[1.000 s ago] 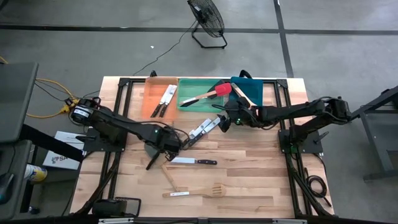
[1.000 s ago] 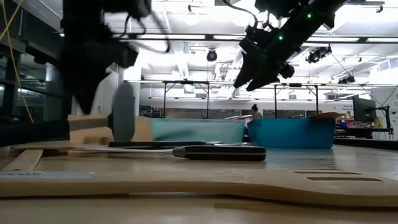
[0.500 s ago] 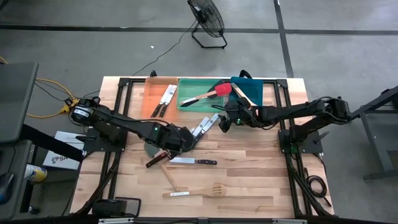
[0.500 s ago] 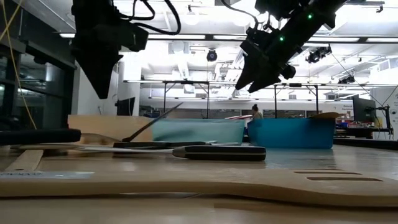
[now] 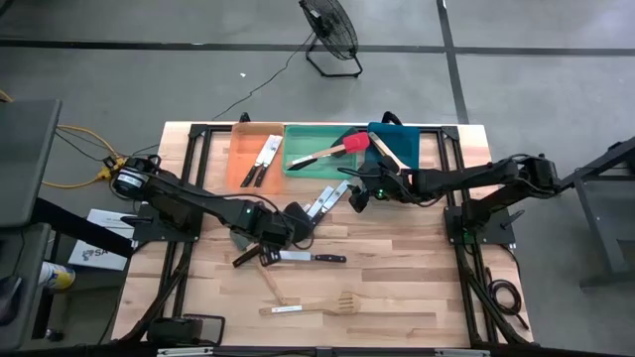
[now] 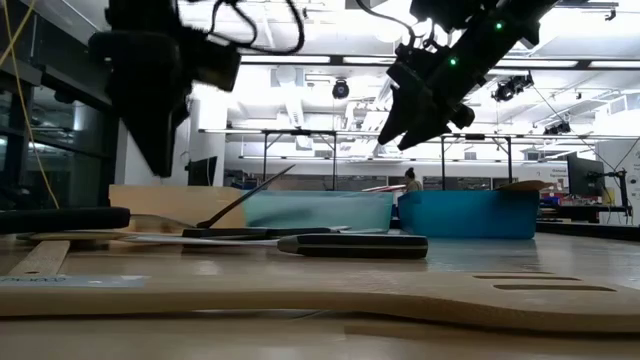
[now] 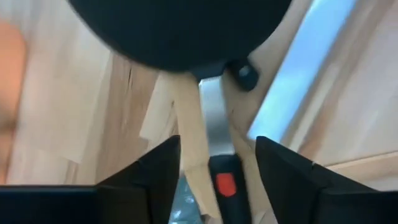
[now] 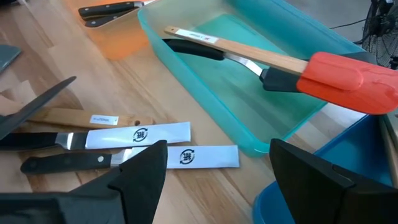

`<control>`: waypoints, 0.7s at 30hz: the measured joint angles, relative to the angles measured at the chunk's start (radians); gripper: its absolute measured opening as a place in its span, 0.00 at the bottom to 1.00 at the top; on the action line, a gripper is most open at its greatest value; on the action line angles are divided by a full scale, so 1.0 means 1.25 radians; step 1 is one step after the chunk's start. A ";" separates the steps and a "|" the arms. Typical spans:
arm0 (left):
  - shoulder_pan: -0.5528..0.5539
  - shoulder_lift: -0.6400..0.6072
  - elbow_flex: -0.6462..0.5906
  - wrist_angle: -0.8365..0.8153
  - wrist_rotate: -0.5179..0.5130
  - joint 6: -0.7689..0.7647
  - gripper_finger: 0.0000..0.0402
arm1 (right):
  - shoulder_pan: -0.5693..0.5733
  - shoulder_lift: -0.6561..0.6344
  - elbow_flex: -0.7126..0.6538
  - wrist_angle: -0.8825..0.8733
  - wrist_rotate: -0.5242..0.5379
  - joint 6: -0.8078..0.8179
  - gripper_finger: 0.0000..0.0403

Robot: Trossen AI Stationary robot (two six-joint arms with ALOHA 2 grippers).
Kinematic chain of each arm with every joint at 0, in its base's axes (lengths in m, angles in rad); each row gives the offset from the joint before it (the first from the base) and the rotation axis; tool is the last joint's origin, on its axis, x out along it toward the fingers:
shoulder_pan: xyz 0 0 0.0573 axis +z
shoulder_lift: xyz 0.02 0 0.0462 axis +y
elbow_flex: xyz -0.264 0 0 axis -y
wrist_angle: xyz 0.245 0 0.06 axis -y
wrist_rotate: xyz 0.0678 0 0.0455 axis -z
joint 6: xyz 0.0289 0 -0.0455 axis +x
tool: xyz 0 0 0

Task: Pick & Place Kitchen Items
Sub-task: Put the black spatula into the green bin

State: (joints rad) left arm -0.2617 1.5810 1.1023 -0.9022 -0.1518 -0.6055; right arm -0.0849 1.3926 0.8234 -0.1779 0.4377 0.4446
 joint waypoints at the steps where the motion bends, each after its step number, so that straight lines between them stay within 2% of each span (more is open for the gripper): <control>1: 0.003 0.000 -0.013 0.004 0.005 -0.003 0.53 | 0.000 0.000 0.000 0.000 -0.001 0.000 0.68; 6: 0.033 0.000 -0.069 0.023 0.037 -0.028 0.55 | 0.000 0.000 0.000 0.000 -0.002 0.000 0.68; 10: 0.055 0.000 -0.101 0.095 0.066 -0.020 0.55 | 0.000 0.000 0.000 0.000 -0.002 0.001 0.68; 13: 0.066 0.000 -0.105 0.135 0.093 0.000 0.55 | 0.000 0.000 0.000 0.000 -0.002 0.002 0.68; 21: 0.069 0.008 -0.105 0.159 0.096 0.020 0.55 | 0.000 0.000 0.000 0.000 -0.002 0.003 0.68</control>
State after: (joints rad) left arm -0.1749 1.5915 0.9707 -0.7039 -0.0319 -0.5800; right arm -0.0849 1.3926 0.8234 -0.1776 0.4347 0.4481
